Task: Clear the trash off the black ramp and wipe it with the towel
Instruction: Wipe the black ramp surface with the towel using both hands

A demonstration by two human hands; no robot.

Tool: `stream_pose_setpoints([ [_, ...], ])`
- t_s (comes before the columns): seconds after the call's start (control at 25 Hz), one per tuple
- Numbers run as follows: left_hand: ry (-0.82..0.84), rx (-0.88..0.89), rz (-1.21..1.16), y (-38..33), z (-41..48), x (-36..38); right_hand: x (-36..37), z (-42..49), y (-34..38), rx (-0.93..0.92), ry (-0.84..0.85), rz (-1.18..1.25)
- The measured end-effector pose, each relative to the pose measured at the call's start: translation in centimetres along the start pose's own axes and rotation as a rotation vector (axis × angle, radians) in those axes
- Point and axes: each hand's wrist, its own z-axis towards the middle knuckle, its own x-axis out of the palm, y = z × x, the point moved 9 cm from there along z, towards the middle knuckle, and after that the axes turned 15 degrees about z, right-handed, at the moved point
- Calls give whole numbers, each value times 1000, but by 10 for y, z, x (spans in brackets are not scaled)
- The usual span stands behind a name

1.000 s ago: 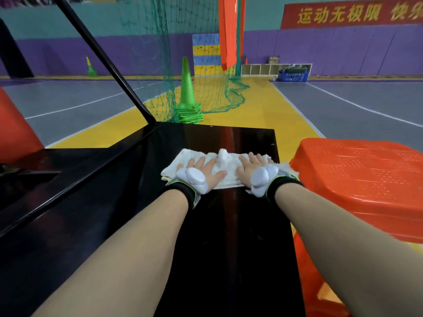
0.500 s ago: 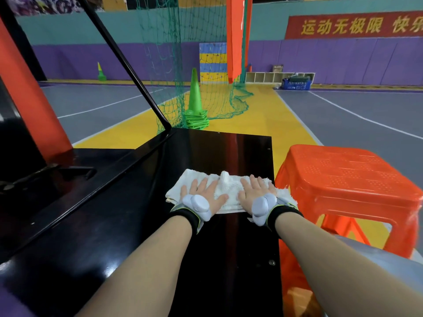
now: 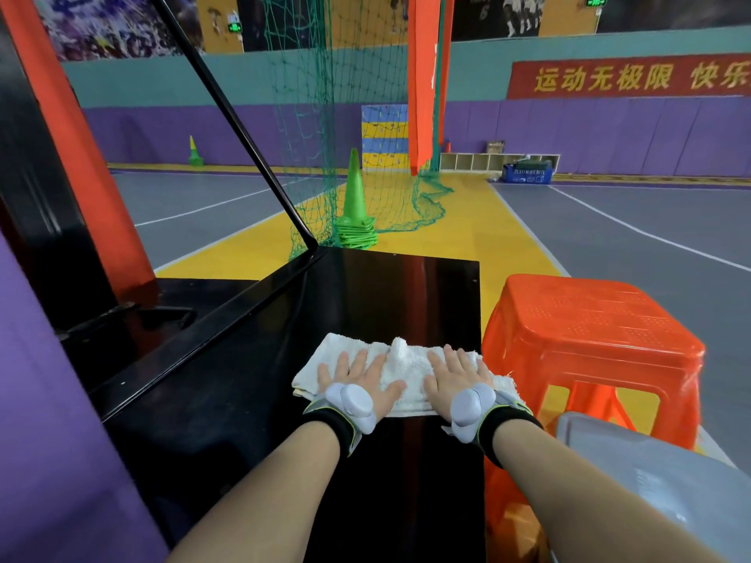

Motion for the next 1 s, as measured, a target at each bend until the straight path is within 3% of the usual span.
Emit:
stream_pose_setpoints([
  [0.52,61,-74,22,22,-61,18,-3,-65,21,-8,70,-10],
  [1.0,144,-259,-104,88,-49,31,18,-38,64,-49,138,-41],
])
